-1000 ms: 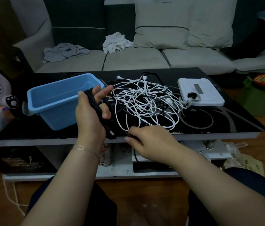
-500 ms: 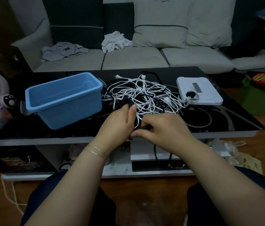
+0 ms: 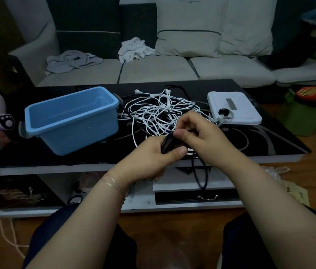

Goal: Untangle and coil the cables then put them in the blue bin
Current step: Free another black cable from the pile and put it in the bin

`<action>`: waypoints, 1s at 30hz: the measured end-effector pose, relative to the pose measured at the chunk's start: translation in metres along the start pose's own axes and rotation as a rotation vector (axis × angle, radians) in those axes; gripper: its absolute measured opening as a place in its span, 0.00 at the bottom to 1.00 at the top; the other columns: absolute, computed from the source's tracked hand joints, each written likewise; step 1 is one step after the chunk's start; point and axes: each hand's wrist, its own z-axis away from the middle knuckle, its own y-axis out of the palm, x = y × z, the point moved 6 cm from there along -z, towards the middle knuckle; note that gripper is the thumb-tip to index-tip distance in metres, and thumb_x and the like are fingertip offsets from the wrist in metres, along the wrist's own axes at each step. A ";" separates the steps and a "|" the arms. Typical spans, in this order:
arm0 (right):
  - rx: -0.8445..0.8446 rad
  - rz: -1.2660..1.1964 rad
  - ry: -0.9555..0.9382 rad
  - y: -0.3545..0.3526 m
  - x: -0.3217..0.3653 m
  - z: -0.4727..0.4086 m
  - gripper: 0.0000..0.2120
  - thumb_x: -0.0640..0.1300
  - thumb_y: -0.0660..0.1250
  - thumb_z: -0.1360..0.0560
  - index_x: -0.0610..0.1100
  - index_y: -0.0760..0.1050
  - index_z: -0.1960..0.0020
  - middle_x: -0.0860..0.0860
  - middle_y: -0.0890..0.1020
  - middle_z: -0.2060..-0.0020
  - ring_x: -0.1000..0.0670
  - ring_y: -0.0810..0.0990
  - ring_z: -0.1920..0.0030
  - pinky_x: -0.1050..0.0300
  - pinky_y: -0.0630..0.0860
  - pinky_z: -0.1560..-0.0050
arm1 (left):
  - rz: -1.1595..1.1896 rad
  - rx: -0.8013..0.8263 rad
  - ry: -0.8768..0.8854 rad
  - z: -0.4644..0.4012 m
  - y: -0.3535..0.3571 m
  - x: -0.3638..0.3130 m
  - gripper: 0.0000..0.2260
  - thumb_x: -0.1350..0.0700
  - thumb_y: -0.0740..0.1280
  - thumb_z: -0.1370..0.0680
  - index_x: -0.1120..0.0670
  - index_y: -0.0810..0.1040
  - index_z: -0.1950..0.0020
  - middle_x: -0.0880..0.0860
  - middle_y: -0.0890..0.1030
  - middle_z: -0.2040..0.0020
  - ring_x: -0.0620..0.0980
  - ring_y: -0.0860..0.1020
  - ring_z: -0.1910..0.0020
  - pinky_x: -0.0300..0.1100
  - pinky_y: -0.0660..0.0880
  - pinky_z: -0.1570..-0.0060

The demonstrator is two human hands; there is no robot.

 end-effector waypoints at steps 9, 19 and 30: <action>-0.036 -0.320 0.173 0.004 -0.015 -0.012 0.13 0.57 0.63 0.29 0.47 0.73 0.56 0.47 0.79 0.65 0.47 0.73 0.62 0.54 0.69 0.60 | 0.419 0.045 0.076 0.005 0.002 -0.010 0.29 0.35 0.57 0.26 0.56 0.83 0.45 0.48 0.64 0.80 0.42 0.59 0.85 0.31 0.59 0.80; 0.085 -0.281 0.266 0.043 -0.024 -0.007 0.13 0.37 0.51 0.17 0.47 0.70 0.54 0.56 0.69 0.79 0.60 0.65 0.79 0.67 0.62 0.77 | 0.758 -0.137 0.136 0.003 -0.024 -0.008 0.31 0.35 0.47 0.22 0.56 0.77 0.38 0.55 0.80 0.37 0.39 0.60 0.84 0.29 0.61 0.82; 0.369 0.275 0.207 0.071 -0.022 0.011 0.17 0.48 0.58 0.19 0.48 0.67 0.31 0.48 0.78 0.54 0.49 0.78 0.56 0.55 0.74 0.56 | 0.537 -0.601 0.107 0.007 -0.048 0.003 0.14 0.47 0.58 0.17 0.53 0.75 0.38 0.44 0.82 0.40 0.41 0.65 0.79 0.32 0.67 0.75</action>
